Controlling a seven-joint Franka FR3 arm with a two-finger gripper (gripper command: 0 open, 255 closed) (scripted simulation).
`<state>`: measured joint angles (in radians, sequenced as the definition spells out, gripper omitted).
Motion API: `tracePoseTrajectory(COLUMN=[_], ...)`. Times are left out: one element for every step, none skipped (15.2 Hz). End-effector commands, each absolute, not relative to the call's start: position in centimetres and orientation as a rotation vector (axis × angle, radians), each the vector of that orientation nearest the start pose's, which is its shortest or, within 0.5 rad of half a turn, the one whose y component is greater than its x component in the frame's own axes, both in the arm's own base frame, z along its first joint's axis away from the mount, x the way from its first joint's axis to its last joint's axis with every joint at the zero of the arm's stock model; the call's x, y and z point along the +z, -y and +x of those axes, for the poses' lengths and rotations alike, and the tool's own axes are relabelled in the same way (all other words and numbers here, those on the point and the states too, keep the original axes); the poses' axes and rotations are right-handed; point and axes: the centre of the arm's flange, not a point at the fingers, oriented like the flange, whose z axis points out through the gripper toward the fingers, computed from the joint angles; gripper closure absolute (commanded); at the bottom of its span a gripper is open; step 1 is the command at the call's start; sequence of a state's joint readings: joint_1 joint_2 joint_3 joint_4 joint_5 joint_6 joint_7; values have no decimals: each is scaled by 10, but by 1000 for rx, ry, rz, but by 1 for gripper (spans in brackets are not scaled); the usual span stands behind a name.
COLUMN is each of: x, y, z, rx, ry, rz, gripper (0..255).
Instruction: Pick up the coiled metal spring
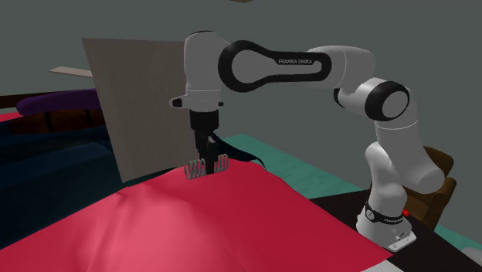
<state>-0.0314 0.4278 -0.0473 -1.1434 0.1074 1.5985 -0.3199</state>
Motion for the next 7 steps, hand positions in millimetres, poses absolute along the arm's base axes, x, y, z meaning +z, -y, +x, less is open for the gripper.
tracePoseTrajectory(x=[574, 579, 585, 590, 595, 596, 596], y=[34, 34, 34, 34, 34, 34, 34], z=[680, 680, 680, 680, 680, 680, 680], rx=[-68, -68, -68, -68, -68, -68, -68], ry=[373, 373, 373, 373, 373, 373, 373], rz=[-3037, -3037, -3037, -3037, -3037, -3037, -3037], gripper=[255, 255, 255, 255, 255, 255, 255])
